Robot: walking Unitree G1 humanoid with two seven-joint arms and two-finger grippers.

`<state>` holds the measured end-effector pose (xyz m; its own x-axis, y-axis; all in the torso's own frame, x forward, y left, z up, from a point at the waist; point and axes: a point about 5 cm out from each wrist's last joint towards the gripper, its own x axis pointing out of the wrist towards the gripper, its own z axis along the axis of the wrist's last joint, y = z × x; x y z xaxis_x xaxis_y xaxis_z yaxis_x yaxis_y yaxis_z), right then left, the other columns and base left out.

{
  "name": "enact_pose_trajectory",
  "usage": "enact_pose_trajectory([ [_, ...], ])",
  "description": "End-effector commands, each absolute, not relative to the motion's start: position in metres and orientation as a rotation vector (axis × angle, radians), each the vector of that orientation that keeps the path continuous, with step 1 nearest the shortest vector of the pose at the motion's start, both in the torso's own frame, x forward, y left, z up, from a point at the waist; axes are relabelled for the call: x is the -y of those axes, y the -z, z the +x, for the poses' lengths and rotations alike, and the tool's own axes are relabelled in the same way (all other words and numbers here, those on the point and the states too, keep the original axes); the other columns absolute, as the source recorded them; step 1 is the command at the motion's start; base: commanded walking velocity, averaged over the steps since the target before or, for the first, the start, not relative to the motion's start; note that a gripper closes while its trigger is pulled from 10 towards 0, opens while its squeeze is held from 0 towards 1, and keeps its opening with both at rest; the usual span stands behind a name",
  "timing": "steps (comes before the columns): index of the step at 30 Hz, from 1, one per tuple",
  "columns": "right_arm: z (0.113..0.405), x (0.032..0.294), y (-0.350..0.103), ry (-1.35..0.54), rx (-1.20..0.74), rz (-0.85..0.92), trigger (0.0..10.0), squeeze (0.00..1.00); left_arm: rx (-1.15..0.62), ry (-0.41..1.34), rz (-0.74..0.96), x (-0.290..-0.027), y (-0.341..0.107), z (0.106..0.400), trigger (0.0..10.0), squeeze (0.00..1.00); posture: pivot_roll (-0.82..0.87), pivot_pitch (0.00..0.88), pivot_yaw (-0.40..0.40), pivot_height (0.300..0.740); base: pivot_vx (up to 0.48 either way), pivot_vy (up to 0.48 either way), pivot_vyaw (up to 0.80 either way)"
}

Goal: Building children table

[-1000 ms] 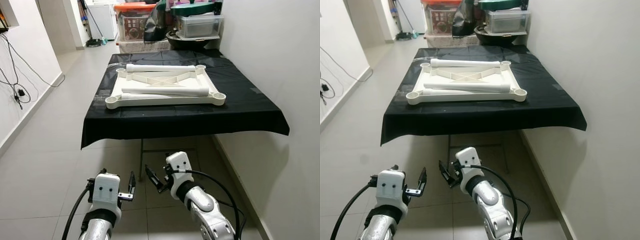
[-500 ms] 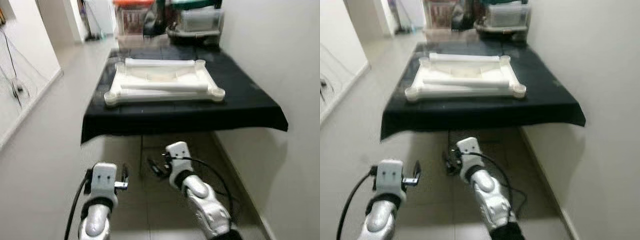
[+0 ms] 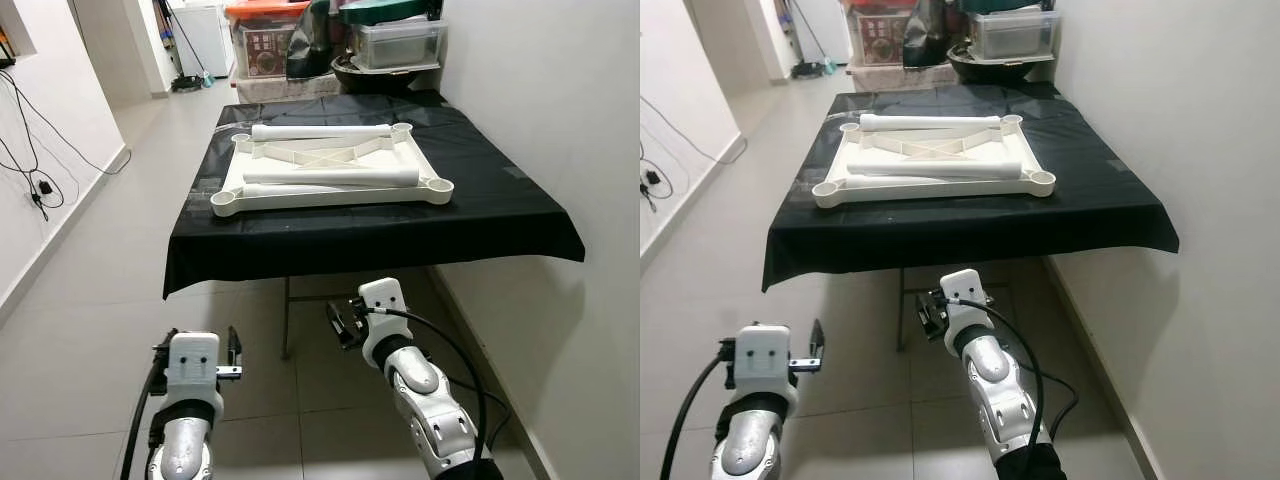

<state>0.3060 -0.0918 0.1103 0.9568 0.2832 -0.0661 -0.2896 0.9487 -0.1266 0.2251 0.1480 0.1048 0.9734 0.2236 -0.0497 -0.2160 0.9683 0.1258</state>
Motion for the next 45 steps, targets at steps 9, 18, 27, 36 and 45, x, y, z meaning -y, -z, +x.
enact_pose_trajectory([
  [9,0.306,0.082,-0.115,-0.342,0.007,-0.06,10.0,0.0,-0.022,-0.147,0.159,-0.131,-0.11,0.232,10.0,0.0,-0.03,0.0,0.035,0.74,0.0,0.0,0.0],
  [18,0.309,0.083,-0.113,-0.323,-0.009,-0.06,10.0,0.0,-0.016,-0.139,0.164,-0.131,-0.11,0.233,10.0,0.0,-0.03,0.0,0.038,0.74,0.304,0.0,0.0],
  [27,0.309,0.082,-0.113,-0.329,-0.001,-0.047,10.0,0.0,-0.018,-0.134,0.163,-0.13,-0.109,0.234,10.0,0.0,-0.03,0.0,0.034,0.74,0.29,0.0,0.0],
  [36,0.31,0.083,-0.115,-0.321,0.008,-0.038,10.0,0.0,-0.023,-0.132,0.156,-0.13,-0.109,0.234,10.0,0.0,-0.02,0.0,0.037,0.74,0.29,0.0,0.0],
  [45,0.324,0.09,-0.134,-0.297,0.089,-0.047,10.0,0.0,-0.021,-0.136,0.149,-0.131,-0.109,0.235,10.0,0.0,-0.02,0.0,0.037,0.74,0.291,0.0,0.0],
])
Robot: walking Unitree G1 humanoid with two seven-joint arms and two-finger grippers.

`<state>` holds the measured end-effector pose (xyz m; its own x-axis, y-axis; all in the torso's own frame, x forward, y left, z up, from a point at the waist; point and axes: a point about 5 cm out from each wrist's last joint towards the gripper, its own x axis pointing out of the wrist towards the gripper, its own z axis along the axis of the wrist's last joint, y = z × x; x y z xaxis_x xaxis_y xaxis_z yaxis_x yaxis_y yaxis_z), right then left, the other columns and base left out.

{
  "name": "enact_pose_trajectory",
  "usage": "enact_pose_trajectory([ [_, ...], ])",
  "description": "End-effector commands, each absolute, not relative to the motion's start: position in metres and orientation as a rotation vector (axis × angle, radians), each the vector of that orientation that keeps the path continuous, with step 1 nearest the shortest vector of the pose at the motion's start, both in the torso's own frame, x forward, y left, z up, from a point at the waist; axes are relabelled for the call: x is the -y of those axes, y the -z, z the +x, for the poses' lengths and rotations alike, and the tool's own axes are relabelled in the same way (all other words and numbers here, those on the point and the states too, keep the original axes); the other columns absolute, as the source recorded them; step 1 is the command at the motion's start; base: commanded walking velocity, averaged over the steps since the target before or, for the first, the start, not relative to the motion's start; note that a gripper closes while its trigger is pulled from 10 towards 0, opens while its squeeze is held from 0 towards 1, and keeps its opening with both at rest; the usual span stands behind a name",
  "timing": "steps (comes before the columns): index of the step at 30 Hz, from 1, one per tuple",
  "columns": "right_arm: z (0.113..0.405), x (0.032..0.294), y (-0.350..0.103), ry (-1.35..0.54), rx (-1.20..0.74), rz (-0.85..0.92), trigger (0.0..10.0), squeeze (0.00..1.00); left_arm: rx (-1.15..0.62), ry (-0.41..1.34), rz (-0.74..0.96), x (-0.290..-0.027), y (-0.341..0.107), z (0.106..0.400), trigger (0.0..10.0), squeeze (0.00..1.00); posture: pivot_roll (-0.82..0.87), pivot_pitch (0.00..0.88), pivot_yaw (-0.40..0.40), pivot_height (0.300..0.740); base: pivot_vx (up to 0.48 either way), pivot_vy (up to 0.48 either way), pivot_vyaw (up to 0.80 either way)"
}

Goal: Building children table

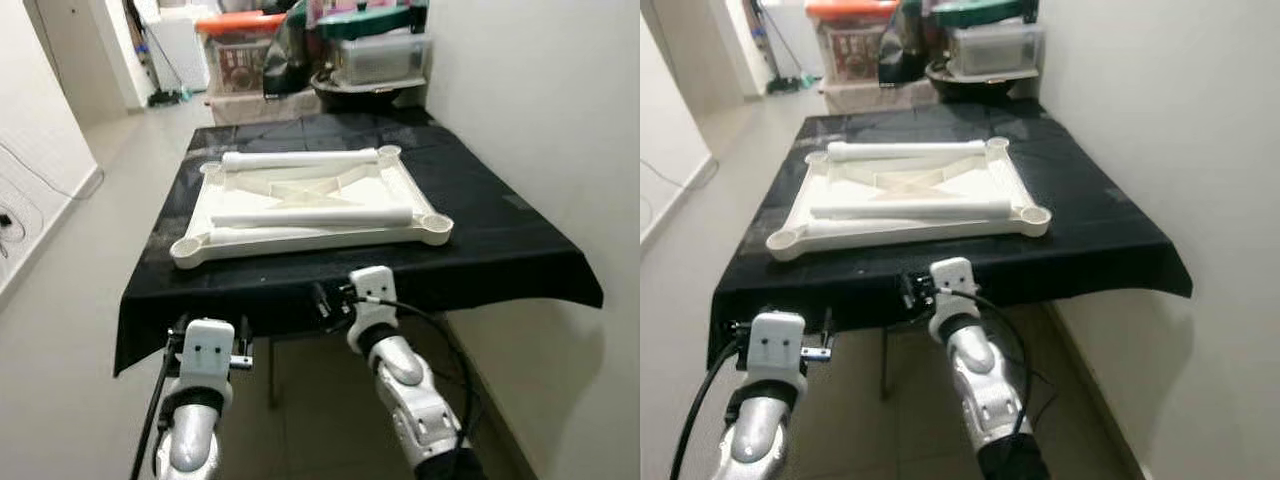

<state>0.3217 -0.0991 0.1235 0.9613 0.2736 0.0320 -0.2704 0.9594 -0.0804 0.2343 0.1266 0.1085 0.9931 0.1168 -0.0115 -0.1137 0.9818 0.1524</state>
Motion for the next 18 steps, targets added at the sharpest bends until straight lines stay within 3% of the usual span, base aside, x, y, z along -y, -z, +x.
enact_pose_trajectory([
  [1,0.328,0.09,-0.139,-0.302,0.105,-0.047,10.0,0.0,-0.02,-0.137,0.148,-0.132,-0.109,0.235,10.0,0.0,-0.02,0.0,0.037,0.74,0.292,0.0,0.0],
  [10,0.356,0.083,-0.19,-0.338,0.245,-0.099,10.0,0.0,-0.023,-0.143,0.13,-0.133,-0.108,0.235,10.0,0.0,-0.03,0.0,0.043,0.74,0.29,0.0,0.0],
  [18,0.377,0.066,-0.194,-0.519,0.092,-0.323,10.0,0.0,-0.022,-0.143,0.124,-0.132,-0.108,0.235,10.0,0.0,-0.03,0.0,0.04,0.74,0.291,0.0,0.0],
])
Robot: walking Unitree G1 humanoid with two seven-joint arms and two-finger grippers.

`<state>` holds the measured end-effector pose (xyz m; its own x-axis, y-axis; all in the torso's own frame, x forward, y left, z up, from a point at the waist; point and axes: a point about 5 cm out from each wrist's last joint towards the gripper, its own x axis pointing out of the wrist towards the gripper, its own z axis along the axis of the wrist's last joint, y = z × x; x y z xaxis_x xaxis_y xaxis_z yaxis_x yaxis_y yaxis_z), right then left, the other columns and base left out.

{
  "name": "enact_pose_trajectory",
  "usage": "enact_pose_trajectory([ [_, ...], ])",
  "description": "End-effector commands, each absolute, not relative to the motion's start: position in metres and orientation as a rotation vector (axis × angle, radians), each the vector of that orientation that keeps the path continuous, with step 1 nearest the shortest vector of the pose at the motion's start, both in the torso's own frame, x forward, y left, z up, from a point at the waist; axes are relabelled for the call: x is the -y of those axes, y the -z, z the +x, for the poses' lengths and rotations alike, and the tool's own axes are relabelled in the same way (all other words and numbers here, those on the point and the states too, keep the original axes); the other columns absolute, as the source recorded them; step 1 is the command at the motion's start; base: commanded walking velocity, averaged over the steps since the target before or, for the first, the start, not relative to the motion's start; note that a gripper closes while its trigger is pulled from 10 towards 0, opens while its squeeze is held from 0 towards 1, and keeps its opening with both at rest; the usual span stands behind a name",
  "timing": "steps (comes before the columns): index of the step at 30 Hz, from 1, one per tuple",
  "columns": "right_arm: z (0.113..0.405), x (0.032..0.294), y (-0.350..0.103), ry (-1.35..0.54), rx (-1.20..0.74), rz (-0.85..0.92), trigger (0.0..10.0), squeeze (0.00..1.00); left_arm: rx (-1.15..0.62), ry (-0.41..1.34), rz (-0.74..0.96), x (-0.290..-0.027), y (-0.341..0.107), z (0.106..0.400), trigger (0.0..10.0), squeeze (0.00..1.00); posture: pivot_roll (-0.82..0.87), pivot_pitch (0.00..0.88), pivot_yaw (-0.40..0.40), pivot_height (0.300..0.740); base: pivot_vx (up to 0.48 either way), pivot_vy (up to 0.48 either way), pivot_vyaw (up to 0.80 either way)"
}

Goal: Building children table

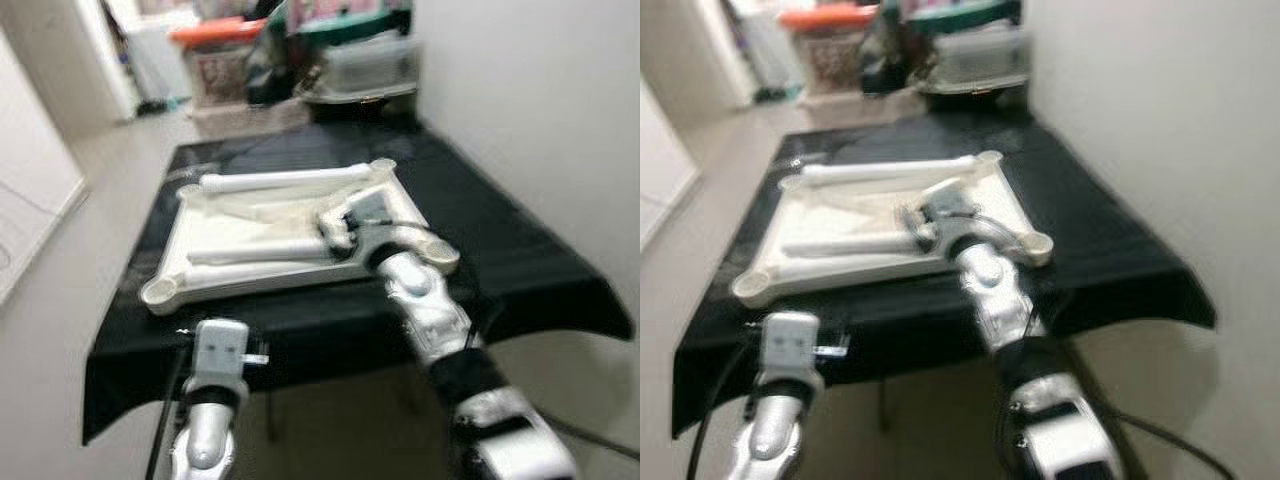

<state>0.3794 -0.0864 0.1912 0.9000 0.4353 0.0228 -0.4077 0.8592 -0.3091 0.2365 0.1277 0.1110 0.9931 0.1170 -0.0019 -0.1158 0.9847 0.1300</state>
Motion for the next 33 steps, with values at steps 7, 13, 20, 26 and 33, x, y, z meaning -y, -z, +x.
enact_pose_trajectory([
  [7,0.396,0.069,-0.208,-0.624,-0.023,-0.475,10.0,0.0,-0.035,-0.168,0.104,-0.133,-0.107,0.235,10.0,0.0,-0.03,0.0,0.034,0.74,0.104,0.0,0.0],
  [13,0.405,0.075,-0.215,-0.688,-0.111,-0.566,10.0,0.0,-0.039,-0.167,0.098,-0.132,-0.107,0.234,10.0,0.0,-0.01,0.0,0.021,0.74,0.0,0.0,0.0],
  [20,0.405,0.069,-0.22,-0.875,-0.292,-0.683,10.0,0.0,-0.034,-0.154,0.068,-0.125,-0.109,0.23,10.0,0.0,-0.01,0.0,-0.006,0.74,0.0,0.0,0.0],
  [26,0.405,0.068,-0.223,-0.897,-0.34,-0.791,10.0,0.0,-0.037,-0.154,0.051,-0.121,-0.11,0.225,10.0,0.0,-0.01,0.0,-0.012,0.74,0.0,0.0,0.0],
  [33,0.41,0.078,-0.229,-0.818,-0.375,-0.909,10.0,0.0,-0.045,-0.156,0.031,-0.115,-0.11,0.217,10.0,0.0,0.0,0.0,-0.033,0.74,0.0,0.0,0.0],
])
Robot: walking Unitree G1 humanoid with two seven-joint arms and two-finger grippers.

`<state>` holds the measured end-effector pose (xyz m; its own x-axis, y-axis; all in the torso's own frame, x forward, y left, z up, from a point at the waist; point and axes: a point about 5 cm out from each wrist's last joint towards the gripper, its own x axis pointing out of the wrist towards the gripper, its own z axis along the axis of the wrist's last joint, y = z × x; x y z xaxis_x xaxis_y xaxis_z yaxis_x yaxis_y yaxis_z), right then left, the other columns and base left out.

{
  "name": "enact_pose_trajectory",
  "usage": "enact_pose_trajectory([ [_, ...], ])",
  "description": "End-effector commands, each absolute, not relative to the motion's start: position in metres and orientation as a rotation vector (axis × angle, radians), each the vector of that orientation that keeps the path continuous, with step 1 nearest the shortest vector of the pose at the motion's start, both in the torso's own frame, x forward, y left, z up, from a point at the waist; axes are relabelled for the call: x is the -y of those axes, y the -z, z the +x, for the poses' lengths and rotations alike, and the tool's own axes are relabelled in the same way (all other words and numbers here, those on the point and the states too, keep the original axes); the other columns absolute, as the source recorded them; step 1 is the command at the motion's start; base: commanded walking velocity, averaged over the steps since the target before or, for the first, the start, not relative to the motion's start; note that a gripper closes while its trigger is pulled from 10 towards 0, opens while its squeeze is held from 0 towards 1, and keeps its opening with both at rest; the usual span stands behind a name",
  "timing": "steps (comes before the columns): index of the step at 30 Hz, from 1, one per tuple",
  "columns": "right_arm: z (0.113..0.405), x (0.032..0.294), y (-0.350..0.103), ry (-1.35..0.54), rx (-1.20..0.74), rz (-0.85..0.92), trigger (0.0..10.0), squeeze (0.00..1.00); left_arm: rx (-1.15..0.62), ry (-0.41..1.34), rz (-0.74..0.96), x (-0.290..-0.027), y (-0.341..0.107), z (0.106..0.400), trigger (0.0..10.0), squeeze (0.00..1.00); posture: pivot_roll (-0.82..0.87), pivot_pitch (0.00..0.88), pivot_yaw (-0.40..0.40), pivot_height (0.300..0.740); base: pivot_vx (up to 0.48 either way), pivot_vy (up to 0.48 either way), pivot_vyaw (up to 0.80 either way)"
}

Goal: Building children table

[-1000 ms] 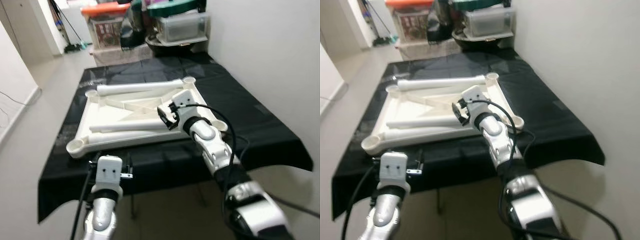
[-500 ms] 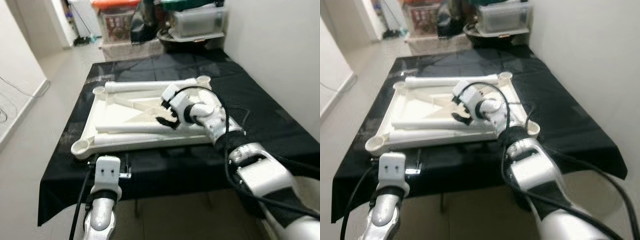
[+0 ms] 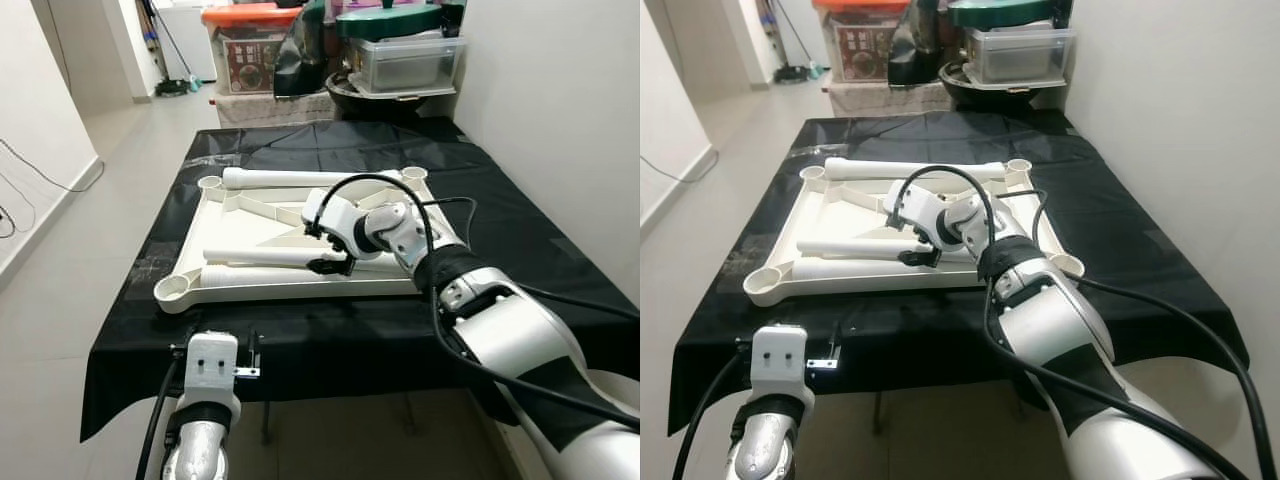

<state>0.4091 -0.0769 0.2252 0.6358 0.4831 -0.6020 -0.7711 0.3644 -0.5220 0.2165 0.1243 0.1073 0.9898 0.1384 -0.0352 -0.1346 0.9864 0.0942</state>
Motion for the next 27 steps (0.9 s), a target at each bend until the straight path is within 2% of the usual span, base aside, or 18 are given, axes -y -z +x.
enact_pose_trajectory([
  [1,0.411,0.08,-0.232,-0.799,-0.371,-0.908,10.0,0.0,-0.046,-0.157,0.03,-0.114,-0.11,0.216,10.0,0.0,0.0,0.0,-0.037,0.74,0.0,0.0,0.0],
  [7,0.414,0.094,-0.239,-0.755,-0.376,-0.879,10.0,0.0,-0.054,-0.157,0.024,-0.111,-0.111,0.211,10.0,0.0,-0.03,0.0,-0.045,0.74,0.0,0.0,0.0],
  [11,0.414,0.102,-0.237,-0.755,-0.4,-0.876,10.0,0.0,-0.067,-0.154,0.018,-0.112,-0.109,0.21,10.0,0.0,-0.05,0.0,-0.02,0.74,0.0,0.0,0.0],
  [17,0.413,0.119,-0.227,-0.759,-0.472,-0.921,10.0,0.0,-0.087,-0.132,0.02,-0.111,-0.106,0.208,10.0,0.0,-0.04,0.0,-0.015,0.74,0.0,0.0,0.0],
  [27,0.413,0.121,-0.227,-0.746,-0.476,-0.938,10.0,0.0,-0.094,-0.145,0.01,-0.111,-0.107,0.204,10.0,0.0,-0.01,0.0,-0.025,0.74,0.0,0.0,0.0],
])
